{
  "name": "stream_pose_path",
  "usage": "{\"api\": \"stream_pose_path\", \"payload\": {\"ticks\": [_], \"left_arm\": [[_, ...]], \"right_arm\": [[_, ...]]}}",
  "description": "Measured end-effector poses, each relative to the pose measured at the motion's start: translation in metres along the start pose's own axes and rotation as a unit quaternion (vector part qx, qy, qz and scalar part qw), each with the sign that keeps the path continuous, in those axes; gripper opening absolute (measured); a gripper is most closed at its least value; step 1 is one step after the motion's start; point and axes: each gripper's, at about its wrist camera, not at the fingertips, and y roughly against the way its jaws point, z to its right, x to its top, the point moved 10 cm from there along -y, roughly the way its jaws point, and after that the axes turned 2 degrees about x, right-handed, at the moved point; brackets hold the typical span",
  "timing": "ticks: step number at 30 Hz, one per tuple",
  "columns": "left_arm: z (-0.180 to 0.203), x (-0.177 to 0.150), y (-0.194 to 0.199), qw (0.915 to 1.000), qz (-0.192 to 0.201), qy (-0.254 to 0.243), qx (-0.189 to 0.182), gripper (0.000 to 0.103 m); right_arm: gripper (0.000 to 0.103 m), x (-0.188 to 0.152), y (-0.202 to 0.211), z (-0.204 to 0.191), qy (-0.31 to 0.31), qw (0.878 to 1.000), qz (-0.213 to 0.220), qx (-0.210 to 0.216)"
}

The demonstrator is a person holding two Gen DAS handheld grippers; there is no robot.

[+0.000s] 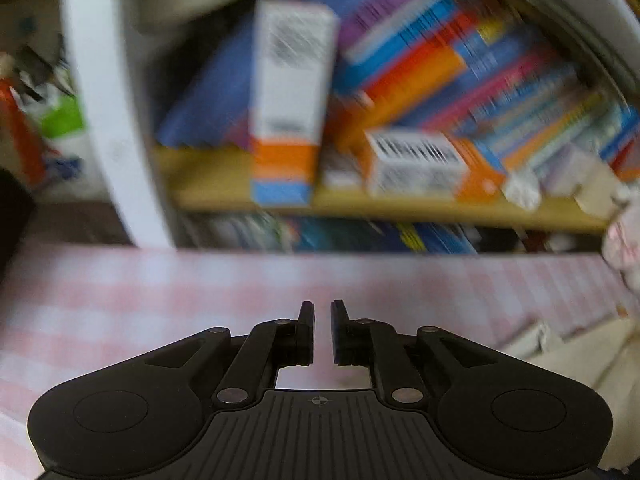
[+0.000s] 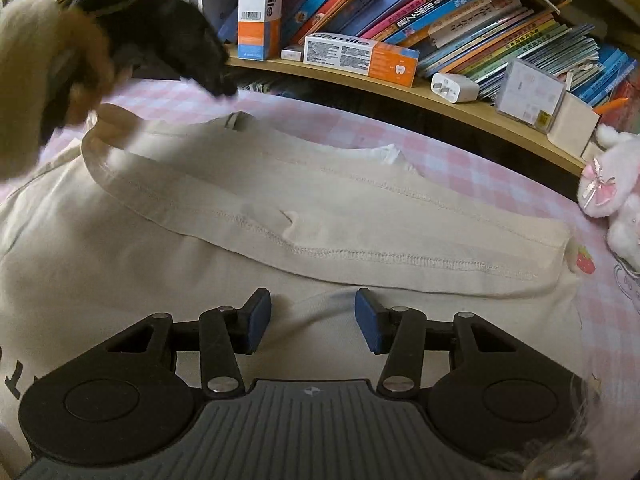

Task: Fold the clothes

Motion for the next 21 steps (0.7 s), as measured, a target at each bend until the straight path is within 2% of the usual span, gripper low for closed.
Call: {"api": "stream_pose_path", "payload": {"ticks": [2, 6, 10, 13, 17, 21], "left_arm": [[-0.007, -0.007, 0.021, 0.9998, 0.013, -0.012, -0.009, 0.012], [0.007, -0.056, 0.061, 0.9959, -0.005, -0.058, -0.07, 0.012], [0.061, -0.125, 0.083, 0.9849, -0.048, -0.107, -0.128, 0.012], [0.102, -0.15, 0.084, 0.978, -0.067, -0.123, -0.154, 0.012], [0.136, -0.158, 0.067, 0.9757, -0.079, -0.13, -0.158, 0.012], [0.141, -0.135, 0.047, 0.9822, -0.068, -0.115, -0.132, 0.013]], "right_arm": [[0.046, 0.0, 0.0, 0.0, 0.002, 1.0, -0.002, 0.002], [0.047, 0.0, 0.001, 0.001, 0.002, 1.0, 0.002, 0.007], [0.05, 0.001, 0.0, 0.002, -0.002, 1.0, 0.01, 0.006], [0.055, 0.002, -0.002, 0.002, -0.01, 1.0, 0.013, 0.002], [0.055, 0.002, -0.001, 0.003, -0.015, 1.0, 0.01, 0.005], [0.056, 0.0, 0.0, 0.005, -0.016, 1.0, 0.005, 0.009]]}}
